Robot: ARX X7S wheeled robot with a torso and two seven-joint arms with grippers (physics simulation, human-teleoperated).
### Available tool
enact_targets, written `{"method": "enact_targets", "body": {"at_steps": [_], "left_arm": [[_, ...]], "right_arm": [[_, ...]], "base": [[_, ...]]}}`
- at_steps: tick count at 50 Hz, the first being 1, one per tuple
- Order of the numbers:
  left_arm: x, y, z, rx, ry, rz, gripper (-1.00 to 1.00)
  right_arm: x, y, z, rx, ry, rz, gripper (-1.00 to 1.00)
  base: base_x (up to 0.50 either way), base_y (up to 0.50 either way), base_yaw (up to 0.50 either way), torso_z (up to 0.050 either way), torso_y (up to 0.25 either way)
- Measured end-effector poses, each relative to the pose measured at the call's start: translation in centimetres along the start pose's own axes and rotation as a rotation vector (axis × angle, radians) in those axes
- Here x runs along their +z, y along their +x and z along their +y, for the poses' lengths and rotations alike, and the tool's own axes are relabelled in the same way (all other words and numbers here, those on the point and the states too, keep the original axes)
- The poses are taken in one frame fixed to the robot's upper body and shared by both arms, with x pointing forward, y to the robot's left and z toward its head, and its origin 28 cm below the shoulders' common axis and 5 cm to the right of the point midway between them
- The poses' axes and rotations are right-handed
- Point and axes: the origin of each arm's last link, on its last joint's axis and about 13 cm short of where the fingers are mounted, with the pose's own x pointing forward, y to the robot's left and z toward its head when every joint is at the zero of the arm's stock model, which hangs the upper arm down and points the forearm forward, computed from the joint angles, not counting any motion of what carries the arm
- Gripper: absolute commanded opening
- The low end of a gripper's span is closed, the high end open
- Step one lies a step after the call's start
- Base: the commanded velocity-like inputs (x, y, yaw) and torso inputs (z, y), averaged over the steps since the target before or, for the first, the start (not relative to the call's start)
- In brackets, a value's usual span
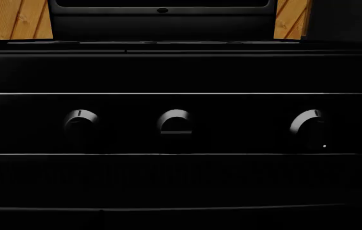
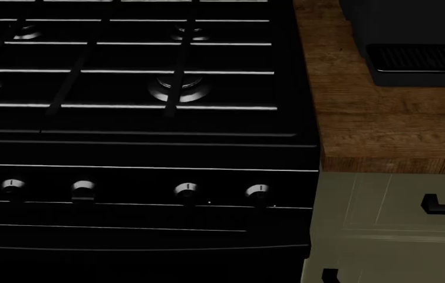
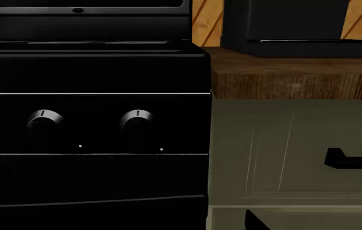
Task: Press the start button on the microwave
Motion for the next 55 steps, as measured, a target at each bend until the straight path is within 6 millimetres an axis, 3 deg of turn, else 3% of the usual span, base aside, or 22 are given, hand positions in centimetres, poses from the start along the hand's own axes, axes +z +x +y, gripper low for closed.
{"method": "enact_targets", "body": {"at_steps": [24, 35, 55], "left_arm": [[0.0, -0.1, 0.0, -0.006, 0.006, 0.003, 1.0], [4.4, -0.1, 0.1, -0.017, 0.009, -0.132, 1.0], [9.2, 0.5, 0.3, -0.01, 0.024, -0.226, 1.0]], "right_arm": [[-0.1, -0.1, 0.3, 0.009, -0.008, 0.008, 1.0], [4.4, 0.1, 0.3, 0.028, -0.043, -0.128, 1.0], [9.0, 0.3, 0.3, 0.045, -0.054, -0.242, 1.0]], "base": [[0.0, 0.0, 0.0, 0.0, 0.0], [0.0, 0.0, 0.0, 0.0, 0.0], [0.0, 0.0, 0.0, 0.0, 0.0]]}}
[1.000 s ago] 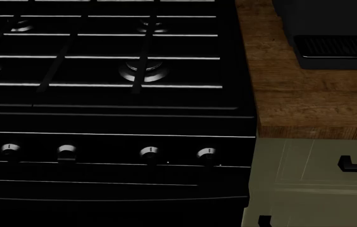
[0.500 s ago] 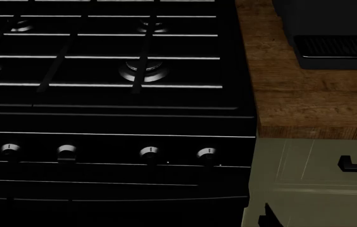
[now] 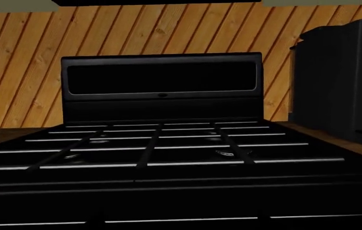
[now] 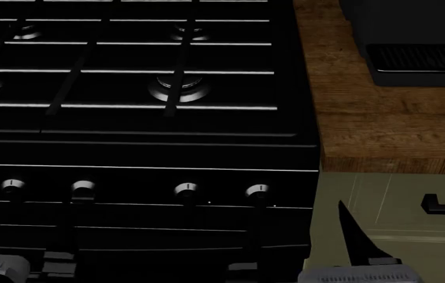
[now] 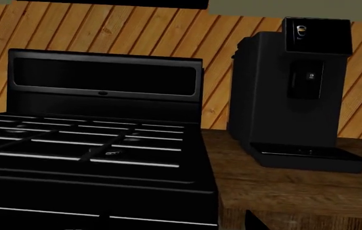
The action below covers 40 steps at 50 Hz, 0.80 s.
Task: Press the start button on the microwave
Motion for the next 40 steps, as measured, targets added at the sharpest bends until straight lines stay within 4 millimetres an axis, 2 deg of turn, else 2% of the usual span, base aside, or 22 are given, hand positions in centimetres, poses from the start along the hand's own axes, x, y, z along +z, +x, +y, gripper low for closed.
{"method": "enact_targets", "body": {"at_steps": [22, 40], "left_arm": [[4.7, 4.6, 0.2, -0.035, 0.004, 0.067, 1.0], [5.8, 5.3, 0.1, -0.036, -0.012, 0.064, 1.0]], "right_arm": [[5.2, 3.9, -1.2, -0.014, 0.023, 0.031, 1.0], [7.0, 4.6, -1.3, 0.007, 0.019, -0.004, 1.0]], "base": [[0.01, 0.0, 0.0, 0.0, 0.0], [0.38, 0.15, 0.0, 0.0, 0.0]]}}
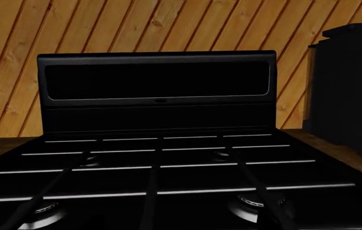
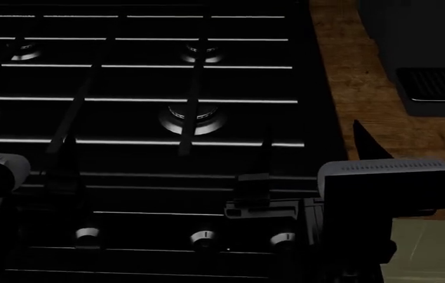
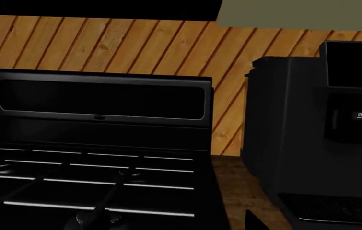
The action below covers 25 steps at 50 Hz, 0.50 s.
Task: Press the start button on the microwave
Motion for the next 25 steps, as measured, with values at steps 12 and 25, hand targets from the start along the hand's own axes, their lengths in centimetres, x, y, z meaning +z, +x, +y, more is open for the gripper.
{"method": "enact_targets", "body": {"at_steps": [12, 25], "left_arm": [[0.06, 0.0, 0.02, 0.001, -0.001, 0.002, 1.0], [0.02, -0.08, -0.15, -0.006, -0.001, 0.007, 1.0]], "right_arm": [[0.25, 0.05, 0.09, 0.013, 0.018, -0.015, 1.0], [0.42, -0.09, 0.21, 0.036, 0.04, -0.034, 1.0]], "base": [[0.44, 0.1, 0.0, 0.0, 0.0], [0.49, -0.11, 0.0, 0.0, 0.001]]}}
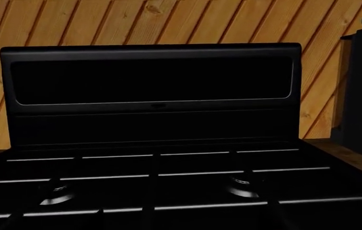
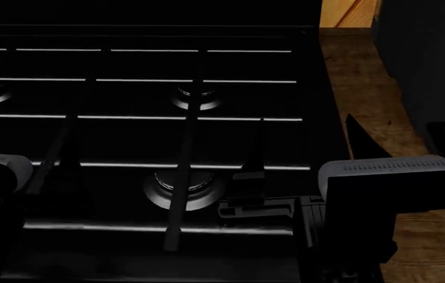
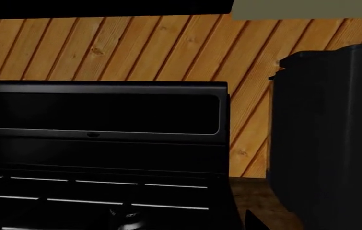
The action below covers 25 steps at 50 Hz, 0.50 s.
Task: Press the start button on the microwave
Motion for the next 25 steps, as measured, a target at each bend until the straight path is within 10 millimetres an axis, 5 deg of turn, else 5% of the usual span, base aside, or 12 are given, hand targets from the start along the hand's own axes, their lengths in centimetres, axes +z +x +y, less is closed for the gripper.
{"method": "enact_targets", "body": {"at_steps": [11, 25], "left_arm": [[-0.16, -0.05, -0.08, -0.003, -0.003, 0.006, 1.0], [-0.16, -0.16, -0.18, -0.009, -0.007, 0.011, 1.0]], "right_arm": [[0.04, -0.17, 0.09, 0.015, 0.01, -0.011, 1.0], [0.13, -0.36, 0.19, 0.027, -0.001, -0.018, 1.0]], "base": [[0.49, -0.15, 0.0, 0.0, 0.0], [0.07, 0.0, 0.0, 0.0, 0.001]]}}
